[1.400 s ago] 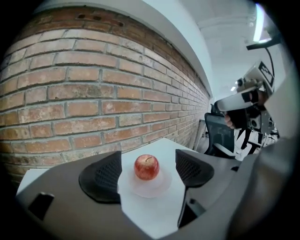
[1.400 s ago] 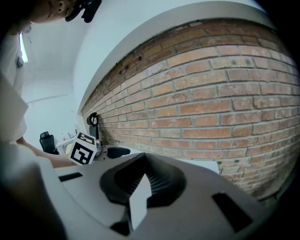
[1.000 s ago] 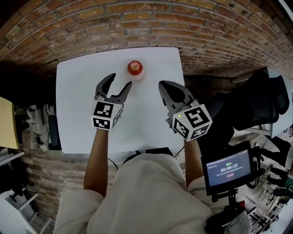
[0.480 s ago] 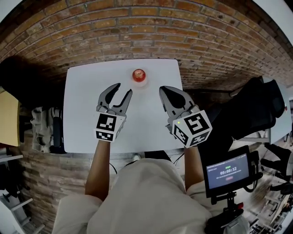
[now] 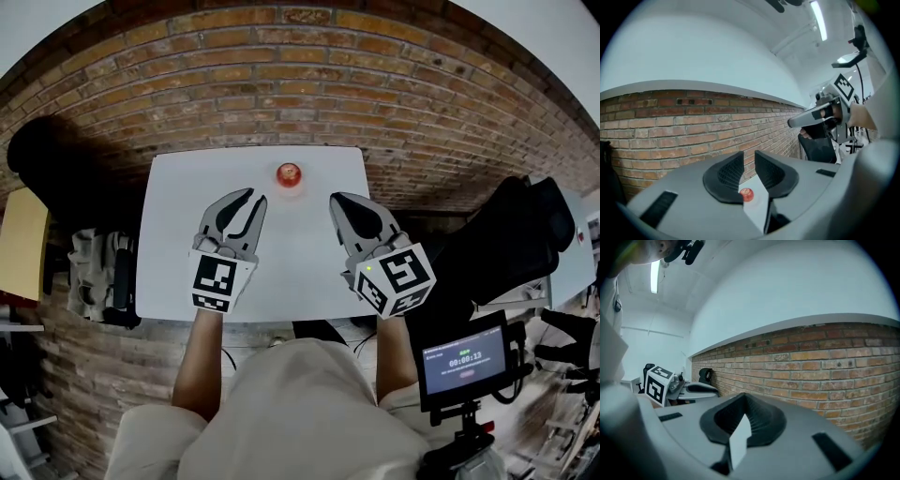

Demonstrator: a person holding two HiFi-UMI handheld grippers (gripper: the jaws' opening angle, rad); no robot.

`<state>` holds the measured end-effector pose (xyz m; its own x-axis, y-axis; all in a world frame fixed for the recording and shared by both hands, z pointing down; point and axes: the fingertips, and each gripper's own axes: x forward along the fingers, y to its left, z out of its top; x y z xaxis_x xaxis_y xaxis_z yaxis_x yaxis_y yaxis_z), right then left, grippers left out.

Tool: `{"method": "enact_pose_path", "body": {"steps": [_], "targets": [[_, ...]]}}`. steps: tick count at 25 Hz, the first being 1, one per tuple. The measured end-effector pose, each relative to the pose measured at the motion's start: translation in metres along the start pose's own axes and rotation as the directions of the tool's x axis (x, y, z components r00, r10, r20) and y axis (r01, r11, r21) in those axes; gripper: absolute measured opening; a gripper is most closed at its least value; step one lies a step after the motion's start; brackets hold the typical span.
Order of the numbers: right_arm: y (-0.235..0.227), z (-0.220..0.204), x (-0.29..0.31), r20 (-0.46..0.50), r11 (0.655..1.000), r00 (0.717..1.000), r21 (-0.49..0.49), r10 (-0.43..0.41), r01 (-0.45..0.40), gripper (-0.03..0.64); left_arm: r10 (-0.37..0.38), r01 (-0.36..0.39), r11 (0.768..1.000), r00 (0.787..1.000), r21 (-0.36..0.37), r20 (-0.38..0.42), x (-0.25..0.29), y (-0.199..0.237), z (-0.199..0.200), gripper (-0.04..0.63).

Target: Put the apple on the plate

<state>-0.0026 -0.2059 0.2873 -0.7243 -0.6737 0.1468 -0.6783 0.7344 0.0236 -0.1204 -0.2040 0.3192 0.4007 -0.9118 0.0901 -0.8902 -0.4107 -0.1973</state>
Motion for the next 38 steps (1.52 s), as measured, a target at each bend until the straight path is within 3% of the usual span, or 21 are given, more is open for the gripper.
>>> {"method": "enact_pose_path", "body": {"steps": [26,38], "targets": [[0.033,0.035,-0.063,0.066,0.995,0.997,-0.087,-0.035,0.041,0.003,0.042,-0.05,0.997,0.989,0.051,0.139,-0.074,-0.026,0.063,0.008],[0.051,0.033,-0.088,0.045,0.993,0.998,-0.105,-0.052,0.056,0.002,0.061,-0.069,0.996,0.988,0.052,0.139,-0.096,-0.048,0.068,0.008]]}}
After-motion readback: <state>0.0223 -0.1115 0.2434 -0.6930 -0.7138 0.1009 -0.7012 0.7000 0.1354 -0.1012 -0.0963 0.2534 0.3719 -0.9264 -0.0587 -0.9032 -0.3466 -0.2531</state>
